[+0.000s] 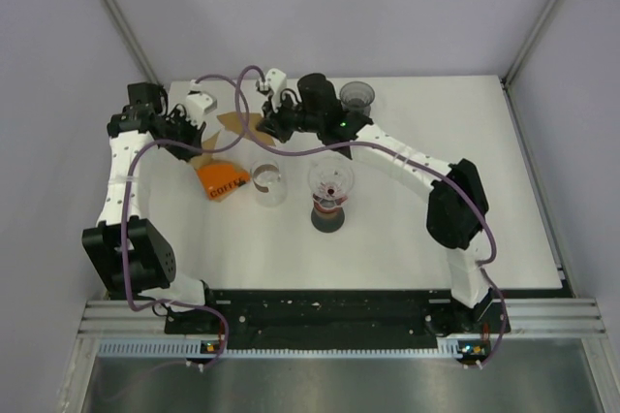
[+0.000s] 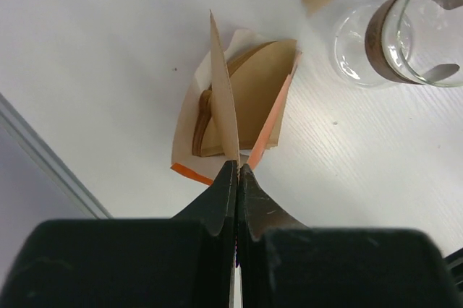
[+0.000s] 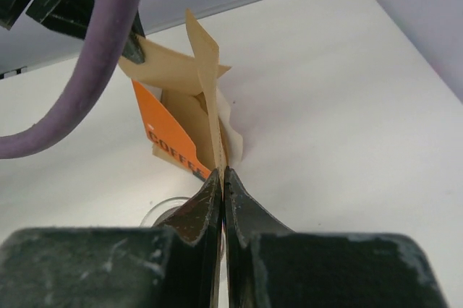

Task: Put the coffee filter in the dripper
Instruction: Place the coffee filter at the coffee filter holder.

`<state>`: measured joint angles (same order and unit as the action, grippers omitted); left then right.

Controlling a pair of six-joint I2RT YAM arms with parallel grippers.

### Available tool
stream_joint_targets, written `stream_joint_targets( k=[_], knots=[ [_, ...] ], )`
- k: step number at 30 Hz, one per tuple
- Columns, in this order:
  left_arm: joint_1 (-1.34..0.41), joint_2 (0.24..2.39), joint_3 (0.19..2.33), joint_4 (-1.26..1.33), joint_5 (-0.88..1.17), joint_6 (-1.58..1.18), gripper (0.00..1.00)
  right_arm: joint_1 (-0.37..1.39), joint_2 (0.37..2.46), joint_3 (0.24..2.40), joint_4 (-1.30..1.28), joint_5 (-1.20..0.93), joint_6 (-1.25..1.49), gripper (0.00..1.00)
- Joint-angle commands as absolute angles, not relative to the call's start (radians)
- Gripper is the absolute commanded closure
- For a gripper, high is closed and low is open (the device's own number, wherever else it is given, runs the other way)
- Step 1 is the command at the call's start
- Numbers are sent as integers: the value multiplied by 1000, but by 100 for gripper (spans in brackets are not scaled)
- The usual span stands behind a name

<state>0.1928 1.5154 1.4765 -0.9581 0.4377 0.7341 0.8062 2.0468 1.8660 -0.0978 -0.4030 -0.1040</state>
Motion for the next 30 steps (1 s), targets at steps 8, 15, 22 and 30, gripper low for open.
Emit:
stream_joint_targets(
  k=[8, 15, 22, 30],
  knots=[
    [196, 1611, 1563, -1051, 517, 810, 100, 769, 1893, 1776, -61, -385, -161, 100],
    [196, 1592, 1559, -1038, 509, 810, 86, 767, 1879, 1753, -51, -388, -158, 100],
    [196, 1532, 1534, -1051, 567, 819, 90, 767, 1868, 1743, -41, -397, -153, 100],
    [198, 1502, 1534, -1043, 548, 818, 90, 767, 1855, 1724, -37, -399, -153, 100]
  ],
)
